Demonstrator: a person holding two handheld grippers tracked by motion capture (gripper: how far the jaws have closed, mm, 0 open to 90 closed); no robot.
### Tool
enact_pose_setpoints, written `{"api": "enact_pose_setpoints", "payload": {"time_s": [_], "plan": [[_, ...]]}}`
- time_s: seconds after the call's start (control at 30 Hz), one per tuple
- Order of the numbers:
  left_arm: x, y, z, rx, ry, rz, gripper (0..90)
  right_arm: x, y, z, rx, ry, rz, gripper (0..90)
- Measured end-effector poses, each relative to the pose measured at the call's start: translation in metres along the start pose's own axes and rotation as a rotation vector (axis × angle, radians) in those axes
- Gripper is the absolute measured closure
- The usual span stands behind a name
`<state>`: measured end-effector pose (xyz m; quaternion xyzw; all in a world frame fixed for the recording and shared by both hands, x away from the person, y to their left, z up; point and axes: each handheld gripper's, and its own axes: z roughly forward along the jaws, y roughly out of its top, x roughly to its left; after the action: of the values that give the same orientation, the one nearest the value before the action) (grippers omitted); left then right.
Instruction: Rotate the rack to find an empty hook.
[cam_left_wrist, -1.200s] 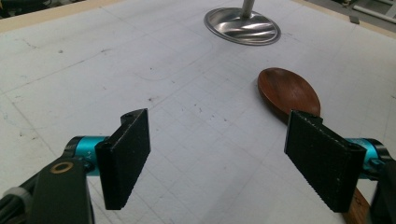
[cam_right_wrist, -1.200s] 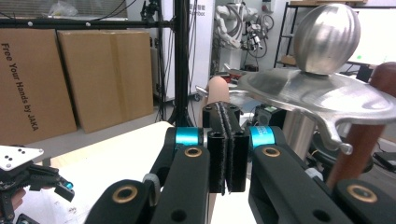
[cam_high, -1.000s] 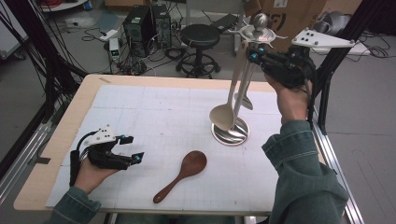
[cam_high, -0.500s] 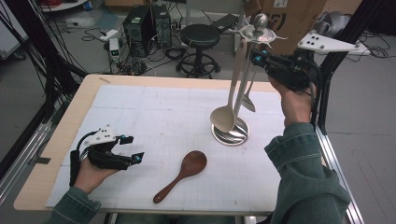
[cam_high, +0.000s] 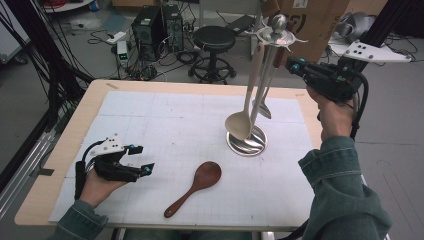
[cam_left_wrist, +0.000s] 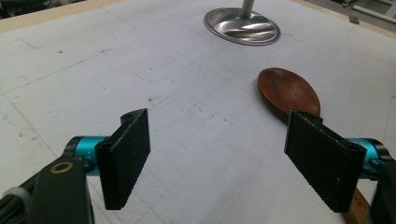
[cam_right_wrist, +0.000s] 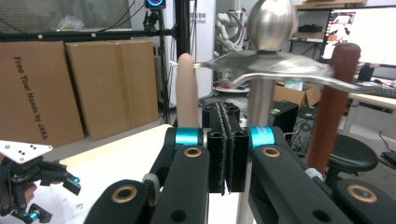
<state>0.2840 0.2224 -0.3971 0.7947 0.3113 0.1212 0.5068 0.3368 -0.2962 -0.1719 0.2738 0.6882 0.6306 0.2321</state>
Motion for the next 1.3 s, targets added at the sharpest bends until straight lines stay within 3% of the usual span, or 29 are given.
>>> {"api": "enact_pose_setpoints", "payload": {"time_s": [0.4,1.3], "plan": [[0.0,0.0,0.0,0.002,-0.005,0.002,23.2,-0.005,0.008,-0.006,-0.019,-0.027,-0.003,89.6],[0.0,0.0,-0.001,0.0,-0.001,0.006,23.1,0.019,0.018,0.026,0.017,0.01,-0.062,89.6]]}}
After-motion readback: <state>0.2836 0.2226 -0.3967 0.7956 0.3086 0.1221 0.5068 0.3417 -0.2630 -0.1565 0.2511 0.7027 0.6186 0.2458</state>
